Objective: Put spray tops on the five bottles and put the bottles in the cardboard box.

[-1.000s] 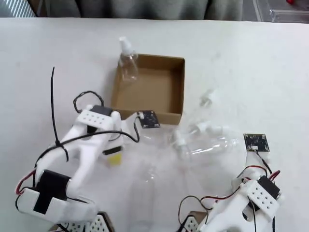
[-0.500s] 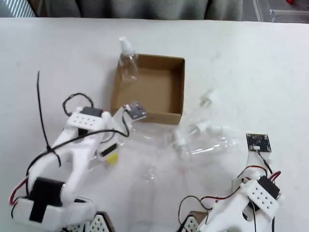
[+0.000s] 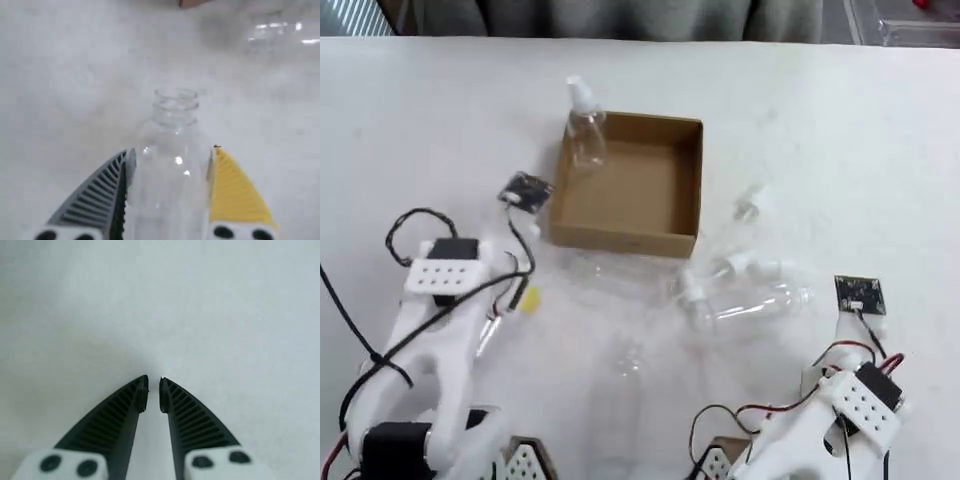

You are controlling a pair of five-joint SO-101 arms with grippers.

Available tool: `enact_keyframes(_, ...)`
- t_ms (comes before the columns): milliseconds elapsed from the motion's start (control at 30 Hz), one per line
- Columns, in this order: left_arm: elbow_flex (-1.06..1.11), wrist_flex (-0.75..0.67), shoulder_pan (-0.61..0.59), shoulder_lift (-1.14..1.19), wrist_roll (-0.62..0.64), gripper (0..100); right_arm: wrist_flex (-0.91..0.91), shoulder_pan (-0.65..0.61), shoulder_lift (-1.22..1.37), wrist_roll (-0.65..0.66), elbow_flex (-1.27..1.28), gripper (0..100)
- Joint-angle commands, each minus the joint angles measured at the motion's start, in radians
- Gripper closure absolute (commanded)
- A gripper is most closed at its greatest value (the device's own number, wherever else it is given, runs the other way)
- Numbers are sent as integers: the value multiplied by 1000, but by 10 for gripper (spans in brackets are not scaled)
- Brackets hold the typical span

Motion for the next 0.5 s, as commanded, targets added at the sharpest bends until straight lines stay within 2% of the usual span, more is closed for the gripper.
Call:
enact_keyframes(0,-46,-21,-74,-16,78,953,87,-28,-10,-52,-183,971)
enact_keyframes(200,-81,-35,-173,12,195,953,282,-225,-8,-190,-437,971)
enact_keyframes(467,-103,-35,-208,47,227,953,351,-432,56,-387,-681,971)
